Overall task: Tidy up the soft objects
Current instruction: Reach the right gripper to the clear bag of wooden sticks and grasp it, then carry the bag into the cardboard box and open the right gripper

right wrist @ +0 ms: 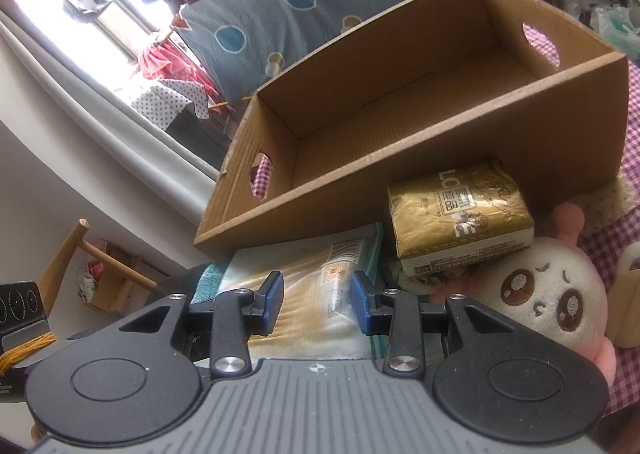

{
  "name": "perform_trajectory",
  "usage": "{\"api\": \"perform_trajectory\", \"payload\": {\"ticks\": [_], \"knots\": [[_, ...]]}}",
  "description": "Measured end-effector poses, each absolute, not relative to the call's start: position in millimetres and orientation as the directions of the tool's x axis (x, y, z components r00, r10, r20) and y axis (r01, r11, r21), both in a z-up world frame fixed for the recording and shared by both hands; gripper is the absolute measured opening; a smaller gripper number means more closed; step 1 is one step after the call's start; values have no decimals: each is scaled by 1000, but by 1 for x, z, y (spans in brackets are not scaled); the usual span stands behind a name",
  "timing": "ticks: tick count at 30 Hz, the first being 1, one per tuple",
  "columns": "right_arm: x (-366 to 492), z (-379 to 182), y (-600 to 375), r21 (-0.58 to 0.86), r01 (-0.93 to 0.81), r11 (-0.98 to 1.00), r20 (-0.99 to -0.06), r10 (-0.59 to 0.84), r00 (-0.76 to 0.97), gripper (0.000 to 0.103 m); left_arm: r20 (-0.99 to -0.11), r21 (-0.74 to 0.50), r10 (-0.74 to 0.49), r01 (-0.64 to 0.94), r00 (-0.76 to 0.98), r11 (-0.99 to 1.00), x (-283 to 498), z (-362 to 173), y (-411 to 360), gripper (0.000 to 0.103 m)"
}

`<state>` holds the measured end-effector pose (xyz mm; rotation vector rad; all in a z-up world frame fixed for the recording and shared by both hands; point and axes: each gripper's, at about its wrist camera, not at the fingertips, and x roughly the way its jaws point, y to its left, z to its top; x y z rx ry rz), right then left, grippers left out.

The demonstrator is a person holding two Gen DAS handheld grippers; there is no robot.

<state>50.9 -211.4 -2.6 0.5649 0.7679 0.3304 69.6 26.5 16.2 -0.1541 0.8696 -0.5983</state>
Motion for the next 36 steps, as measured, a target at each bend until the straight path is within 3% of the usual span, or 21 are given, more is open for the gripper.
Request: {"api": "perform_trajectory", "payload": {"ticks": [8,23,30,36], "knots": [[61,-12,-207,606,-70,793,-583,501,640,36,-681,-326,-539,454,495,829,68,20,15,77],[30,34,-211,627,-225,746,-435,575,693,31,-568,-251,-525,474,634,844,44,82,17,76],[49,74,-218,627,-299,720,-369,612,699,31,-514,-273,-561,496,649,824,83,106,12,76],[93,100,-220,570,-334,751,-372,598,710,31,-547,-322,-589,500,595,804,146,99,4,76]]}}
